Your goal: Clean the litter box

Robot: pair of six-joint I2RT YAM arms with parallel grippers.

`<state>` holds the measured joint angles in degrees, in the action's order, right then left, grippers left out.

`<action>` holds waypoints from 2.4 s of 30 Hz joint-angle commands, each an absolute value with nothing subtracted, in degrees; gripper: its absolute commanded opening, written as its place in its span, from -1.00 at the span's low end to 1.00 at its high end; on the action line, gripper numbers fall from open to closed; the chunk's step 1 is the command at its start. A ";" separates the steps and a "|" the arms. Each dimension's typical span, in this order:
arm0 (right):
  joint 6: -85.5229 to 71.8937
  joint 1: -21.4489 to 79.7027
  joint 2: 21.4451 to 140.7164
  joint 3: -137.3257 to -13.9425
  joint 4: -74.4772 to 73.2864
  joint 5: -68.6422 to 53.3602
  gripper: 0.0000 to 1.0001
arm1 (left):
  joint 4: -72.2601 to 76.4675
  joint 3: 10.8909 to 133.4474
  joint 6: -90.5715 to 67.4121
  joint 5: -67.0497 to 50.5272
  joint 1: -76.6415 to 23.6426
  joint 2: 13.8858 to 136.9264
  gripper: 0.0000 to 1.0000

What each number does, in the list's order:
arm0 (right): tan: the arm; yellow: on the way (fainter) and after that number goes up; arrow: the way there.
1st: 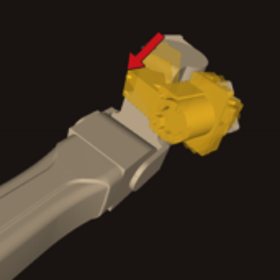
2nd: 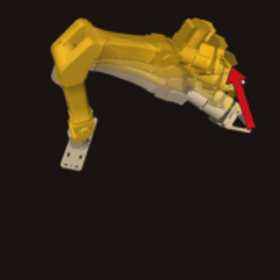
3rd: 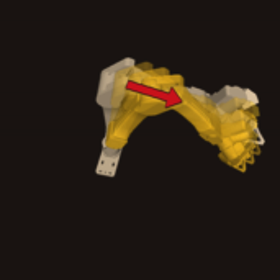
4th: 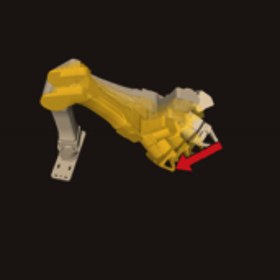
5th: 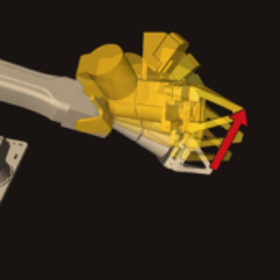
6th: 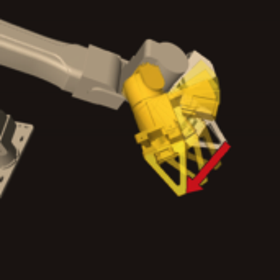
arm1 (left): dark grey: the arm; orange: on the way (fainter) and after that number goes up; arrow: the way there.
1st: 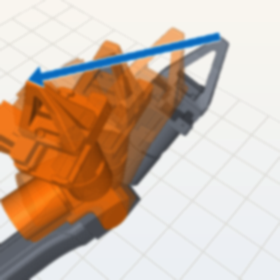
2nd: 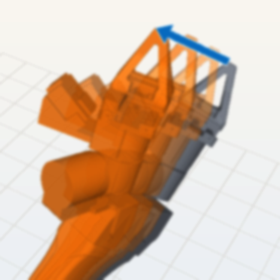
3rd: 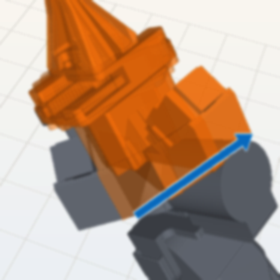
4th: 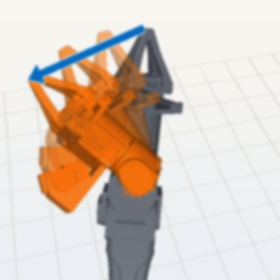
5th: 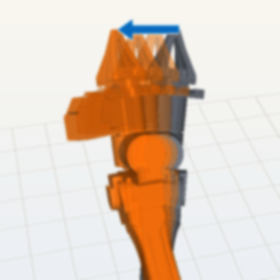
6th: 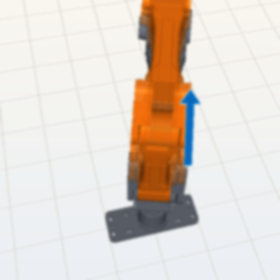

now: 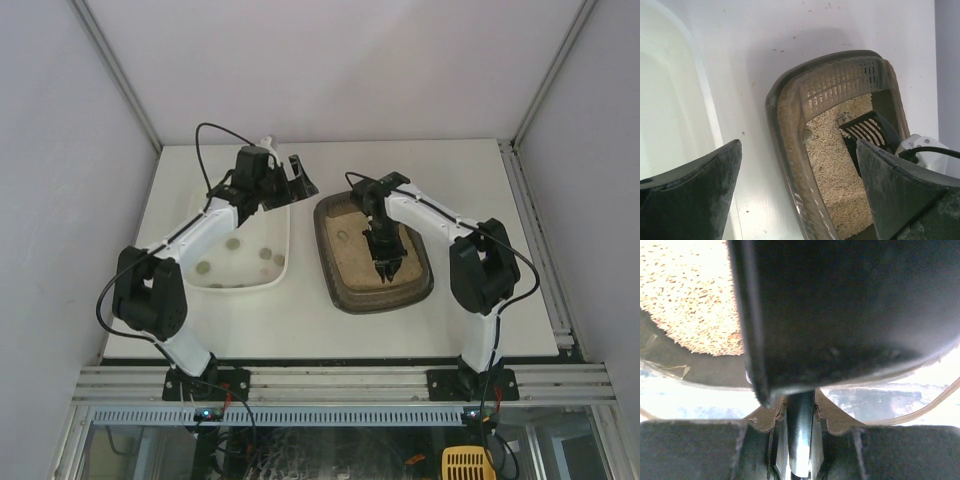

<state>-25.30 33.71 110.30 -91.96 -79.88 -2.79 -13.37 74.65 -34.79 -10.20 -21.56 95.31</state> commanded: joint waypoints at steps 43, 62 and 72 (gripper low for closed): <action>-21.08 34.99 117.26 -91.68 -61.62 -25.41 -1.00 | -12.83 66.80 -34.24 -14.60 -21.33 93.07 0.99; -23.22 31.69 112.22 -80.69 -41.25 -45.22 -1.00 | -12.54 67.19 -33.05 -16.33 -21.29 93.66 1.00; -24.09 32.72 113.56 -79.46 -39.72 -50.72 -1.00 | -13.18 67.75 -32.13 -17.36 -21.36 93.19 1.00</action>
